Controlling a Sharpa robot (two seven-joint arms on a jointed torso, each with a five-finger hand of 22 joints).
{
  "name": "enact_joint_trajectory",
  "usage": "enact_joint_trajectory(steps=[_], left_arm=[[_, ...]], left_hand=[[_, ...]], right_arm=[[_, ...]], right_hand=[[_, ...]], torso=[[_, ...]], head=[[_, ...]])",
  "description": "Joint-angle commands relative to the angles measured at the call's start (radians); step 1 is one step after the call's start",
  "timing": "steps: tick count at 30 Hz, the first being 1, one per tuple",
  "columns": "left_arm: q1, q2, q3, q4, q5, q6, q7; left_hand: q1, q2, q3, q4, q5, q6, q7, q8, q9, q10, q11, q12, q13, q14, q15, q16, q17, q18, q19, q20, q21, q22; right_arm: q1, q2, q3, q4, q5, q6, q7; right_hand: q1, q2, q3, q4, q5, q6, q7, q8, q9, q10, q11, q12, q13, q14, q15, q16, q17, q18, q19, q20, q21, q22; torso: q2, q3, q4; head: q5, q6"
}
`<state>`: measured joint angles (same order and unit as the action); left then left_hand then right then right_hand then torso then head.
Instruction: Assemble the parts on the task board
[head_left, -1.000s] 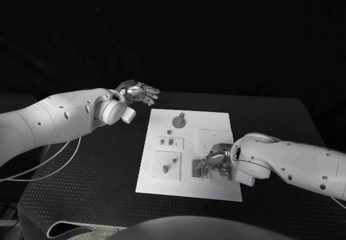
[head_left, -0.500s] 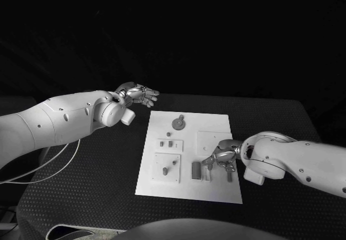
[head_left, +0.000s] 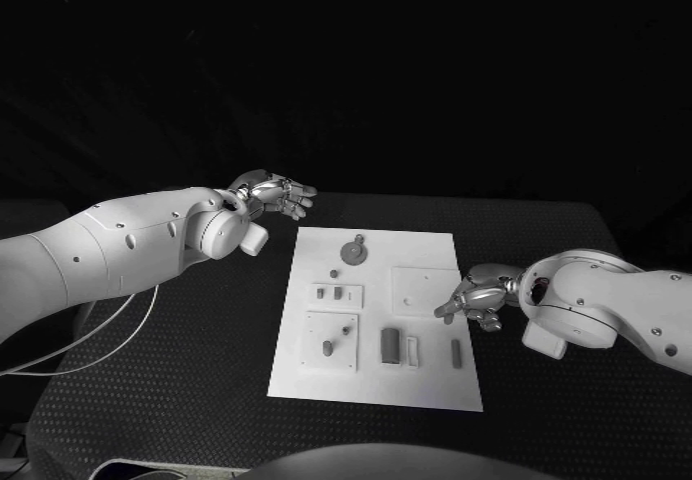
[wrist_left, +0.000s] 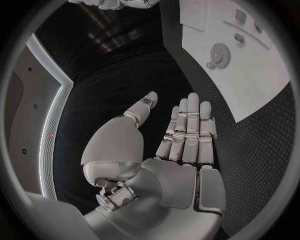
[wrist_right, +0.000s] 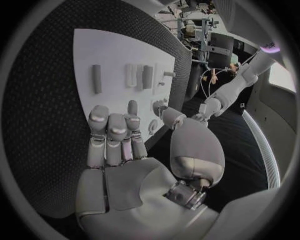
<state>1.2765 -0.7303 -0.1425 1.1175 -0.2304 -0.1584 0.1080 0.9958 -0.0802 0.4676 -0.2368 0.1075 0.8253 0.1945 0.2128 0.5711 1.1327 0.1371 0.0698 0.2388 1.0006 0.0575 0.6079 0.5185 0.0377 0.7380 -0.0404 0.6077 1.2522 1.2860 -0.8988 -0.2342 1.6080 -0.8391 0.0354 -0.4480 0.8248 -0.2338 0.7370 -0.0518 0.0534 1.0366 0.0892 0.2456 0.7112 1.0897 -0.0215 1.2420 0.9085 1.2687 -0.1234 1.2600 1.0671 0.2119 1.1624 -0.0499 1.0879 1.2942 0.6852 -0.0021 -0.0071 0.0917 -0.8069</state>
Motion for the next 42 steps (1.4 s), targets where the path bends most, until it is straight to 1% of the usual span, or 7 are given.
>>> enact_joint_trajectory(steps=[1,6,11,18,22,30,42], left_arm=[[0.001,0.002,0.000,0.001,0.004,0.013,0.009],[0.001,0.001,0.000,0.002,0.004,0.013,0.008],[0.001,0.001,0.000,0.003,0.004,0.013,0.009],[0.001,0.001,0.000,0.006,0.004,0.015,0.009],[0.001,-0.001,0.000,0.007,0.003,0.017,0.009],[0.001,-0.004,0.000,0.008,0.003,0.018,0.008],[0.001,-0.009,0.000,0.011,0.003,0.019,0.007]], left_hand=[[-0.008,0.002,0.001,0.007,0.000,-0.007,0.000,0.005,-0.002,0.008,-0.002,0.003,-0.001,0.009,0.001,-0.004,0.001,0.010,0.007,0.000,-0.004,0.001],[-0.007,0.002,0.001,0.007,0.000,-0.007,0.000,0.005,-0.002,0.008,-0.002,0.003,-0.001,0.009,0.001,-0.005,0.002,0.010,0.007,0.000,-0.004,0.001],[-0.007,0.001,0.001,0.007,0.000,-0.007,0.000,0.005,-0.002,0.008,-0.002,0.003,-0.001,0.009,0.001,-0.005,0.002,0.010,0.007,0.000,-0.004,0.002],[-0.007,0.001,0.001,0.008,0.000,-0.007,0.000,0.005,-0.002,0.008,-0.002,0.003,-0.001,0.009,0.001,-0.005,0.003,0.010,0.007,0.000,-0.005,0.002],[-0.007,0.001,0.001,0.008,0.000,-0.007,0.000,0.005,-0.002,0.008,-0.002,0.003,-0.001,0.009,0.001,-0.006,0.003,0.010,0.007,0.000,-0.005,0.002],[-0.007,0.001,0.001,0.008,0.000,-0.007,0.000,0.005,-0.002,0.008,-0.002,0.002,-0.002,0.009,0.001,-0.006,0.003,0.010,0.007,0.000,-0.005,0.002],[-0.008,0.001,0.001,0.009,-0.001,-0.007,0.000,0.006,-0.003,0.008,-0.002,0.002,-0.002,0.009,0.001,-0.007,0.004,0.010,0.007,0.000,-0.005,0.003]], right_arm=[[0.000,-0.013,-0.002,-0.013,-0.082,0.105,-0.066],[-0.003,-0.019,-0.008,-0.025,-0.129,0.129,-0.094],[-0.032,-0.012,-0.010,-0.029,-0.166,0.118,-0.115],[-0.071,0.016,-0.014,-0.045,-0.199,0.098,-0.121],[-0.087,0.023,-0.014,-0.054,-0.212,0.107,-0.125],[-0.102,0.040,-0.014,-0.060,-0.209,0.125,-0.127],[-0.126,0.079,-0.013,-0.084,-0.260,0.096,-0.136]], right_hand=[[0.019,0.007,0.001,-0.011,-0.003,-0.010,0.000,0.005,0.003,0.005,0.000,-0.007,0.001,0.009,-0.002,-0.006,0.002,0.050,-0.002,-0.003,0.004,-0.001],[0.031,0.008,0.012,-0.015,-0.005,-0.010,0.000,0.004,0.005,0.005,0.000,-0.009,0.001,0.009,-0.002,-0.008,0.003,0.050,-0.004,-0.001,0.004,-0.002],[0.021,0.003,0.012,-0.004,-0.005,-0.012,0.002,0.002,0.006,0.004,0.002,-0.010,0.000,0.008,0.000,-0.009,0.005,0.050,-0.006,0.002,0.004,-0.002],[0.014,0.001,0.010,0.003,-0.005,-0.010,0.002,0.002,0.007,0.005,0.002,-0.011,0.000,0.008,0.001,-0.009,0.006,0.050,-0.007,0.004,0.005,-0.001],[0.012,0.001,0.010,0.004,-0.005,-0.010,0.002,0.002,0.007,0.005,0.002,-0.011,0.000,0.008,0.001,-0.009,0.007,0.050,-0.007,0.005,0.005,-0.001],[0.005,0.001,0.009,0.011,-0.005,-0.009,0.002,0.001,0.007,0.006,0.002,-0.011,0.000,0.008,0.002,-0.009,0.008,0.050,-0.007,0.006,0.007,-0.001],[-0.023,-0.011,-0.002,0.034,-0.005,-0.005,0.001,0.000,0.009,0.007,0.001,-0.011,0.001,0.009,0.001,-0.009,0.011,0.050,-0.008,0.008,0.011,0.000]], torso=[[0.001,-0.0001,0.0017],[0.001,-0.0011,-0.0007],[0.001,0.0001,-0.0016],[0.002,-0.0012,0.0046],[0.002,-0.0027,0.0053],[0.002,-0.0036,0.0023],[0.002,-0.0033,0.0047]], head=[[-0.004,0.001],[-0.006,-0.001],[-0.007,-0.003],[-0.012,-0.007],[-0.011,-0.009],[-0.009,-0.014],[-0.006,-0.019]])
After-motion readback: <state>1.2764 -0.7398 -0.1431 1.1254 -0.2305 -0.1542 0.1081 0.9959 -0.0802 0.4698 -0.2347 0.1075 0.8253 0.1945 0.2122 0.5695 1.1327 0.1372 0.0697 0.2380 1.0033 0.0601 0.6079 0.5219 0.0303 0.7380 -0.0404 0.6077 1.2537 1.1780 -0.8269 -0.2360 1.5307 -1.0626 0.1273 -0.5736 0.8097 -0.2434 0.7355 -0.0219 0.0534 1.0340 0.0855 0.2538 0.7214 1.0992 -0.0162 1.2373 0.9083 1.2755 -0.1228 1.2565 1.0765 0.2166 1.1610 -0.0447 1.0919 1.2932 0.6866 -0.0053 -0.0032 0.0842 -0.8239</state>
